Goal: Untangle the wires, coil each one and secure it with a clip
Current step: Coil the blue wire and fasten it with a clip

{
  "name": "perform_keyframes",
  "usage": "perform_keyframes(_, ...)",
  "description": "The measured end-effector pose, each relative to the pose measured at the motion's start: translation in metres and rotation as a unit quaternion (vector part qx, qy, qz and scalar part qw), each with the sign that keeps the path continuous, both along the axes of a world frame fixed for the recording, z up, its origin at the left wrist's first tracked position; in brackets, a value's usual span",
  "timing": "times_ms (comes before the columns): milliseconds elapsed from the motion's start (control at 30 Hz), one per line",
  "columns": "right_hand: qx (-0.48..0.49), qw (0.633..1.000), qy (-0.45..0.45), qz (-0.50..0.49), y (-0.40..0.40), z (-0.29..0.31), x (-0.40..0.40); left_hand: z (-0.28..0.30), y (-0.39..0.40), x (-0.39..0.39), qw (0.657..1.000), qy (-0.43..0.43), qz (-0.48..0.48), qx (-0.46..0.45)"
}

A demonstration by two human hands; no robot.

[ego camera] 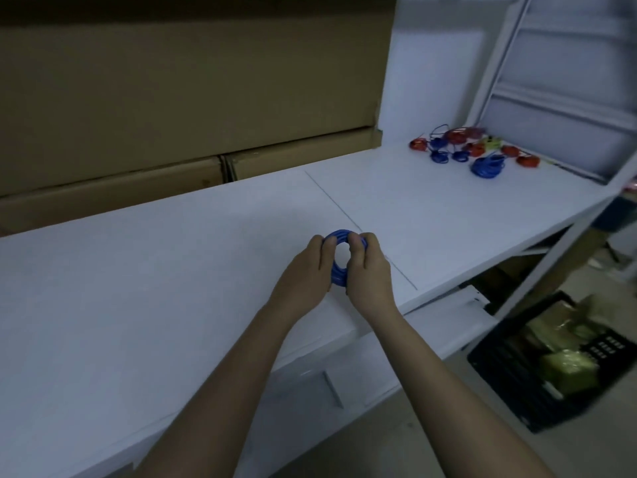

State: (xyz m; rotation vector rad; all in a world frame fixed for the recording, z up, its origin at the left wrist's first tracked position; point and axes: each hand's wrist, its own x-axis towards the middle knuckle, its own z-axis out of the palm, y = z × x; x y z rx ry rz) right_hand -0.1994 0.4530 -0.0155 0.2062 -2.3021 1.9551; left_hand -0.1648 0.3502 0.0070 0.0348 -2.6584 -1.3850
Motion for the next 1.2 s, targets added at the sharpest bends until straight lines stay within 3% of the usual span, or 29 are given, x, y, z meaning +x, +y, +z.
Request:
perform_keyframes(167, 0.050, 0.999, 0.003, -0.010, 0.108, -0.013, -0.061, -0.009, 0.084, -0.066, 0.998, -0.058, -0.032, -0.001)
perform_keyframes(433, 0.125, 0.989, 0.013, -0.077, 0.288, -0.019, -0.161, -0.027, 0.209, -0.174, 0.998, -0.030, -0.041, -0.030)
perform_keyframes(833, 0.144, 0.986, 0.024, -0.076, 0.386, -0.019, -0.365, -0.021, 0.286, -0.389, 0.998, -0.006, 0.017, -0.055)
perform_keyframes(1000, 0.120, 0.989, 0.020, -0.086, 0.418, -0.019, -0.437, -0.028, 0.330, -0.483, 0.981, 0.081, -0.050, -0.168)
perform_keyframes(1200, 0.133, 0.989, 0.041, -0.054, 0.445, -0.015, -0.513, -0.050, 0.371, -0.534, 0.952, 0.025, -0.056, -0.300)
